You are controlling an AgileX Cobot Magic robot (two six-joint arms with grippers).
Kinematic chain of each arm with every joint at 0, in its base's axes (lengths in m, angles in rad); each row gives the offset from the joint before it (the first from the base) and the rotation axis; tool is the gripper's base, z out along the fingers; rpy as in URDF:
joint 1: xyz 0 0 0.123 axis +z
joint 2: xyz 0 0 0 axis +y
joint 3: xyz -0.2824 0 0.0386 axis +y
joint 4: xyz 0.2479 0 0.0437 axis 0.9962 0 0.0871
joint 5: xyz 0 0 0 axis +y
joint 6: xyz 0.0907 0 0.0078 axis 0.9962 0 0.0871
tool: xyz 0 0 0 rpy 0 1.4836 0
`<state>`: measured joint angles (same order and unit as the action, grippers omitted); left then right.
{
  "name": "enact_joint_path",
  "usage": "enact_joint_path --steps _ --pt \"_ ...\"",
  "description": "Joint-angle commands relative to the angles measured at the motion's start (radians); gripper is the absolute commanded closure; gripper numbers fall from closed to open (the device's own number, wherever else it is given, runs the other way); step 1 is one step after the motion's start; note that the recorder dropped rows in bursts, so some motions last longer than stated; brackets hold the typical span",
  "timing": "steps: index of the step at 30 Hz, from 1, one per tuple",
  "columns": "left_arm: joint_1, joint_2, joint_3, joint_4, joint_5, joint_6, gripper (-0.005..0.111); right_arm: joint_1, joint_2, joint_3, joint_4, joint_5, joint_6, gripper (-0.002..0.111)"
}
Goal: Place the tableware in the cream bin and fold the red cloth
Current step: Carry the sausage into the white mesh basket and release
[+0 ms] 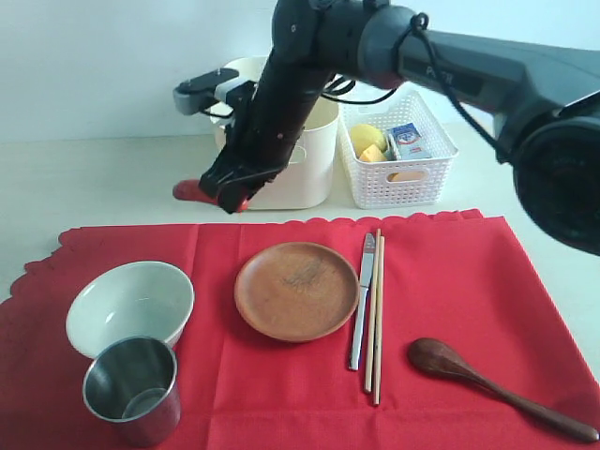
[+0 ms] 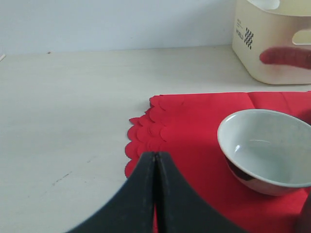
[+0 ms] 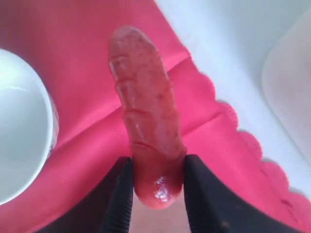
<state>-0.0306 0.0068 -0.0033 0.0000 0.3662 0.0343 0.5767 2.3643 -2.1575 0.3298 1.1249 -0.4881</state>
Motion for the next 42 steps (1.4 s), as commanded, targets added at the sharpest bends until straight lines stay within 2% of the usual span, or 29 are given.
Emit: enact_joint_path --steps 1,12,22,33,42 --pt "0.000 -0.007 0.003 -0.011 -0.008 0.000 0.107 -0.073 -0.077 -0.003 0.089 -0.008 0.004 0.108" --pt "0.000 -0.007 0.003 -0.011 -0.008 0.000 0.107 -0.300 -0.154 -0.003 0.220 0.000 0.022 0.108" --pt "0.000 -0.007 0.003 -0.011 -0.008 0.000 0.107 -0.461 -0.152 -0.003 0.218 -0.057 0.046 0.108" --pt "0.000 -0.007 0.003 -0.011 -0.008 0.000 0.107 -0.495 -0.059 -0.003 0.023 -0.176 0.142 0.108" --pt "0.000 -0.007 0.003 -0.011 -0.008 0.000 0.107 -0.495 0.046 -0.003 0.034 -0.219 0.142 0.108"
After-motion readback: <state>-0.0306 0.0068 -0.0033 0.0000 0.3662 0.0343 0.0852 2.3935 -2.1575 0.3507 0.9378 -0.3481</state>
